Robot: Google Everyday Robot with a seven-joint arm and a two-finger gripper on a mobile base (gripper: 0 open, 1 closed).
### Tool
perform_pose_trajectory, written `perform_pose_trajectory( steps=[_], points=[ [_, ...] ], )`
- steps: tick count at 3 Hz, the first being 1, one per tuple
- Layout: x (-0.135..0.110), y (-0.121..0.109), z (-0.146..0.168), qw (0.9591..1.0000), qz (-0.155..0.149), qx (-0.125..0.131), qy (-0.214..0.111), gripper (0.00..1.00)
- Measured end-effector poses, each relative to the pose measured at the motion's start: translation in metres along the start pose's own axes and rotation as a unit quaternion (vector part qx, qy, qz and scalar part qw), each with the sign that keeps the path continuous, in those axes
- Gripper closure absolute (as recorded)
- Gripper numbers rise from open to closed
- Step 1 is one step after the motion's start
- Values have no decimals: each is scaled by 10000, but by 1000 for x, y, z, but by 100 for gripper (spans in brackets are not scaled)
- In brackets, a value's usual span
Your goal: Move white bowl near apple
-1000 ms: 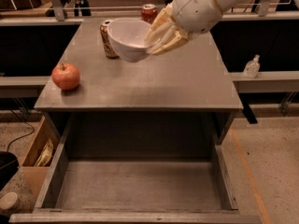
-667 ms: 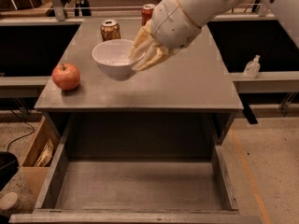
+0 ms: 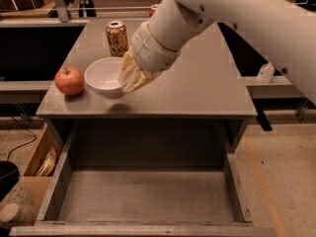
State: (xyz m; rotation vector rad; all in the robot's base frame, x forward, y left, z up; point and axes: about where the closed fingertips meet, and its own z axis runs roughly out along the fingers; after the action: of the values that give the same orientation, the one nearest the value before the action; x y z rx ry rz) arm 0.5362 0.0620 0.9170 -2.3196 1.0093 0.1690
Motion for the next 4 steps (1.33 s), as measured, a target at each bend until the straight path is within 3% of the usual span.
perform_pose_trajectory(
  steps=[1, 2, 4],
  points=[
    [25, -11, 28, 9997, 167, -93, 169, 100],
    [26, -11, 31, 9996, 168, -116, 172, 84],
    [24, -10, 34, 9997, 154, -140, 159, 38]
  ],
)
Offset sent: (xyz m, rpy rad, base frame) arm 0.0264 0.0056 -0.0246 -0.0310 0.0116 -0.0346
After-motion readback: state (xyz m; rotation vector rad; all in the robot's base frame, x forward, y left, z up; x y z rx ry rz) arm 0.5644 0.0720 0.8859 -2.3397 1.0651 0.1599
